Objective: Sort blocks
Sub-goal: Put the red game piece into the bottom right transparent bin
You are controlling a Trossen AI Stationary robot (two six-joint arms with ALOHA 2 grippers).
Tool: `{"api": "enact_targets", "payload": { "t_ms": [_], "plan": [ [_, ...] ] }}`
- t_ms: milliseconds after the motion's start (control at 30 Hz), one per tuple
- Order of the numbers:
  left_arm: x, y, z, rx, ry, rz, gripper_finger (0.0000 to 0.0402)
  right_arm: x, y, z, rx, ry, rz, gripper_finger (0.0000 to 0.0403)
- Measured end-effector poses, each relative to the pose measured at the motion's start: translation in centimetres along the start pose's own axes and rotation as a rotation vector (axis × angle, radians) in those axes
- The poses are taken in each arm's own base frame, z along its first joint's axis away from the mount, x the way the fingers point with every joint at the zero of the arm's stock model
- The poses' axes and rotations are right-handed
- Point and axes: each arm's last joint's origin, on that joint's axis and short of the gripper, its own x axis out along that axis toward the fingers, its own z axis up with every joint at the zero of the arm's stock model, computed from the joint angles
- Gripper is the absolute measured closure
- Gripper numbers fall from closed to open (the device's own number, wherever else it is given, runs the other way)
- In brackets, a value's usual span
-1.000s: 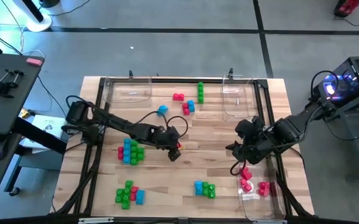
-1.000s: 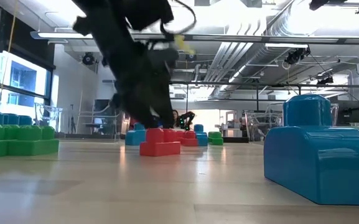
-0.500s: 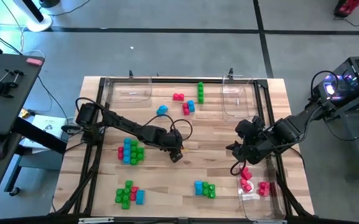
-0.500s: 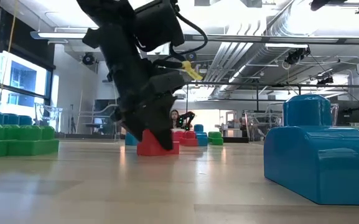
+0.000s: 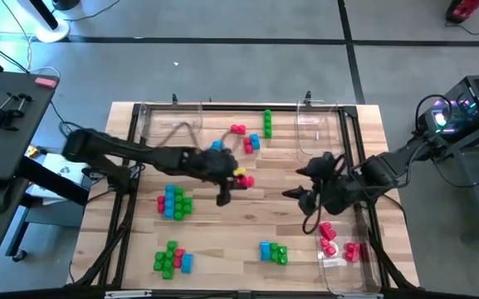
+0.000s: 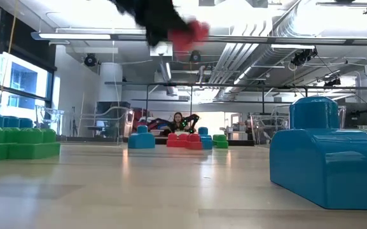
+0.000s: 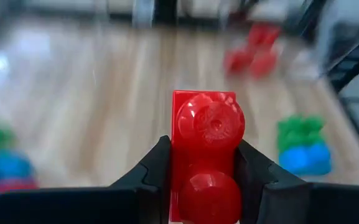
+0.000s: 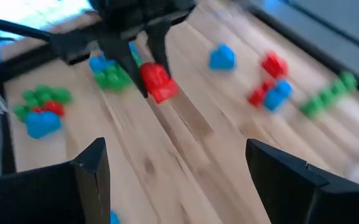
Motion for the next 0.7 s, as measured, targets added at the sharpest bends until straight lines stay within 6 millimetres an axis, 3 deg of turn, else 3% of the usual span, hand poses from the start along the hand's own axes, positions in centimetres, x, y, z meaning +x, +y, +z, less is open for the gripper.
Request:
{"api": "enact_targets", "payload": {
  "t_ms": [133,267,433,700],
  "plan": [
    [-3.4,-0.6,3.2,0.119,-0.118,0.028,0.0315,1.7,0.9,2.0,-0.113,-0.112,0.049,0.0148],
    [-4.6,-1.3,5.1,0.212,-0.143,0.018,0.0315,3.8,1.8,3.6,-0.304,-0.206,0.053,0.0148],
    [-3.6,-1.1,4.8,0.200,-0.060,0.045,0.0315,6.0,2.4,4.1,-0.482,-0.217,0.044,0.0148],
    [-2.9,-1.2,4.9,0.204,-0.068,0.051,0.0315,8.5,2.7,3.7,-0.554,-0.142,0.078,0.0163]
  ]
}}
